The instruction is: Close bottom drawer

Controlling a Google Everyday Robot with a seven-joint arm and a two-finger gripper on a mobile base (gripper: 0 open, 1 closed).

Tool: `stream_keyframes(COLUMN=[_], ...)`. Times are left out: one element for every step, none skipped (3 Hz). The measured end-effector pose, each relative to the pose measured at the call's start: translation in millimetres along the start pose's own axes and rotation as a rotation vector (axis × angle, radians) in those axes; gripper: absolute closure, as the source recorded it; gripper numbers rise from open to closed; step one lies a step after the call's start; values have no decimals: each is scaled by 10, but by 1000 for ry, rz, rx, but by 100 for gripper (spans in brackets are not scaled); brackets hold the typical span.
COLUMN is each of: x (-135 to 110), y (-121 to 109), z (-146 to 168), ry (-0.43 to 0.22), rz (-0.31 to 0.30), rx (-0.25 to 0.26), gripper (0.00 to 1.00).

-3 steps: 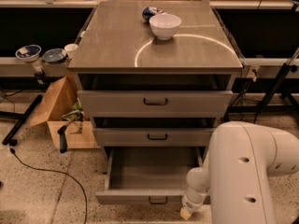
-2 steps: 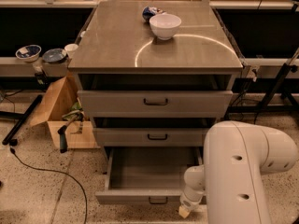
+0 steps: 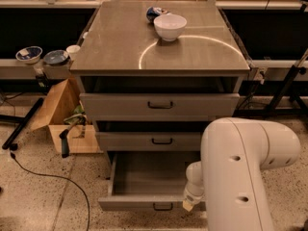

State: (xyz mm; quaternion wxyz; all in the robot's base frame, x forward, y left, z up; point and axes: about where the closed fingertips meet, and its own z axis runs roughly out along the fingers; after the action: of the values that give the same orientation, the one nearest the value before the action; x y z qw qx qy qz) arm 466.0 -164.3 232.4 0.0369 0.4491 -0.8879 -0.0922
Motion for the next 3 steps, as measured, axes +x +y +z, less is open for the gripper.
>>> stream_keyframes(x=[0, 169, 319], y=[0, 140, 242], z=[0, 26, 169], ry=[0, -8, -11], rz=[0, 5, 24], rx=[0, 6, 0], gripper=[100, 100, 100])
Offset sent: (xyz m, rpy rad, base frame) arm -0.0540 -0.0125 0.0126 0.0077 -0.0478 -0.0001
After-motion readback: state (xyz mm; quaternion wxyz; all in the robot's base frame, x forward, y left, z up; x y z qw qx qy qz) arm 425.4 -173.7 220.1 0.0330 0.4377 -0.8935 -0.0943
